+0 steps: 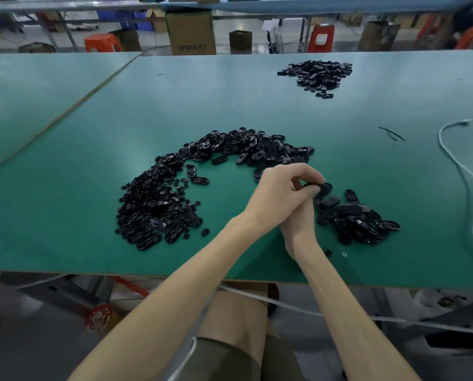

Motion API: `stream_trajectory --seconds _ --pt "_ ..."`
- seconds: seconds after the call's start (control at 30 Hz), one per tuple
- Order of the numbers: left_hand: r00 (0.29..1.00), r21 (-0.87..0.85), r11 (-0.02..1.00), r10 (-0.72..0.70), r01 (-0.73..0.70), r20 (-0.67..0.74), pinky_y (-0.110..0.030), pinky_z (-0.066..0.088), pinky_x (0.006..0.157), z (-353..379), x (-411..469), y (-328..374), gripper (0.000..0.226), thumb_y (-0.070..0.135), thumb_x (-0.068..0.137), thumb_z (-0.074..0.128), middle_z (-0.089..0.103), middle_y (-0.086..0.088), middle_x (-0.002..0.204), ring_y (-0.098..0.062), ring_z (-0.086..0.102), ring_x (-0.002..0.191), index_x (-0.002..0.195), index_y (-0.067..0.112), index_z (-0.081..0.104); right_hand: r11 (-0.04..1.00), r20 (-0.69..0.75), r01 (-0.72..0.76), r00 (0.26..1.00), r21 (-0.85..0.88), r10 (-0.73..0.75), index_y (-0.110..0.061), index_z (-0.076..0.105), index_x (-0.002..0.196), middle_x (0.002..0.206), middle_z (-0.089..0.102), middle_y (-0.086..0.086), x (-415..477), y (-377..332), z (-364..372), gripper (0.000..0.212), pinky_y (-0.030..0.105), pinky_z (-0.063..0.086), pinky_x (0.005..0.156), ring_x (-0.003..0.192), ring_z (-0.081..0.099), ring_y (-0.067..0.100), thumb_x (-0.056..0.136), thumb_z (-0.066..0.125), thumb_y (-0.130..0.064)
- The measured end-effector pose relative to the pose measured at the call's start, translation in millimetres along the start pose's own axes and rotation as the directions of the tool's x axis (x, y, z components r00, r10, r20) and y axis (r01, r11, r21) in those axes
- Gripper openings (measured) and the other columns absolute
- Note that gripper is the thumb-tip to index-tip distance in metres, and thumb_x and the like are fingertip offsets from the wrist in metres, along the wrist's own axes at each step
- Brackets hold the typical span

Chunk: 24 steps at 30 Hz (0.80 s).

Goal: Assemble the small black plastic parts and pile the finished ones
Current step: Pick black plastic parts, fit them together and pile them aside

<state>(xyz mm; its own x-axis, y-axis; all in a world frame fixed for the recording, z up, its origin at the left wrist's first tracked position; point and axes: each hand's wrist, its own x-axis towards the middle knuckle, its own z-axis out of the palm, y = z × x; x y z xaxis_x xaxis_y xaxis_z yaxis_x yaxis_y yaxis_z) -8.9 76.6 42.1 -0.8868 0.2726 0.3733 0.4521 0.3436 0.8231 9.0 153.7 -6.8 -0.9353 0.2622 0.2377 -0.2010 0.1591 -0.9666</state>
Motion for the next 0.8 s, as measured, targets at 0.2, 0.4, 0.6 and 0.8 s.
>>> stream_trajectory --seconds 0.2,0.4,0.6,0.8 --pt "0.991 0.118 0.99 0.058 -0.072 0.118 -0.001 0.041 0.08 19.4 12.1 13.0 0.02 0.011 0.092 0.073 0.076 0.016 0.099 0.011 0.06 0.081 0.107 0.022 0.079 0.983 0.07 0.084 0.995 -0.163 -0.073 0.001 0.048 0.142 0.11 0.058 0.007 -10.9 2.5 -2.5 0.037 0.034 0.054 0.091 0.099 0.059 0.016 0.113 0.032 -0.016" --pt "0.997 0.037 0.999 -0.018 0.016 0.068 -0.018 0.054 0.082 5.0 9.4 0.5 0.014 0.012 0.097 0.067 0.076 0.013 0.086 0.002 0.073 0.081 0.102 0.018 0.078 0.998 0.019 -0.044 0.999 -0.044 0.045 -0.016 0.061 0.101 0.091 0.062 0.0 -4.0 -1.1 6.5 0.025 0.035 0.046 0.086 0.09 0.059 0.016 0.108 0.04 -0.003" --pt "0.989 0.197 0.976 -0.073 0.097 -0.125 -0.012 0.046 0.077 -44.1 11.4 -21.1 0.025 -0.001 0.095 0.061 0.068 0.003 0.105 -0.005 0.063 0.083 0.103 0.016 0.077 0.981 0.069 -0.169 0.984 0.1 0.162 -0.013 0.073 0.103 0.083 0.073 0.001 -1.1 -1.2 5.2 0.024 0.029 0.052 0.064 0.068 0.065 0.009 0.102 0.053 0.001" --pt "0.9 0.641 0.639 -0.372 0.425 -0.227 -0.042 0.046 0.108 -112.0 8.7 -60.6 0.022 0.01 0.096 0.068 0.058 -0.016 0.125 -0.028 0.059 0.113 0.118 0.01 0.071 0.977 0.075 -0.18 0.982 0.116 0.172 -0.014 0.073 0.106 0.086 0.073 0.001 -0.5 -0.5 5.7 0.024 0.02 0.054 0.063 0.07 0.069 0.006 0.102 0.055 0.001"
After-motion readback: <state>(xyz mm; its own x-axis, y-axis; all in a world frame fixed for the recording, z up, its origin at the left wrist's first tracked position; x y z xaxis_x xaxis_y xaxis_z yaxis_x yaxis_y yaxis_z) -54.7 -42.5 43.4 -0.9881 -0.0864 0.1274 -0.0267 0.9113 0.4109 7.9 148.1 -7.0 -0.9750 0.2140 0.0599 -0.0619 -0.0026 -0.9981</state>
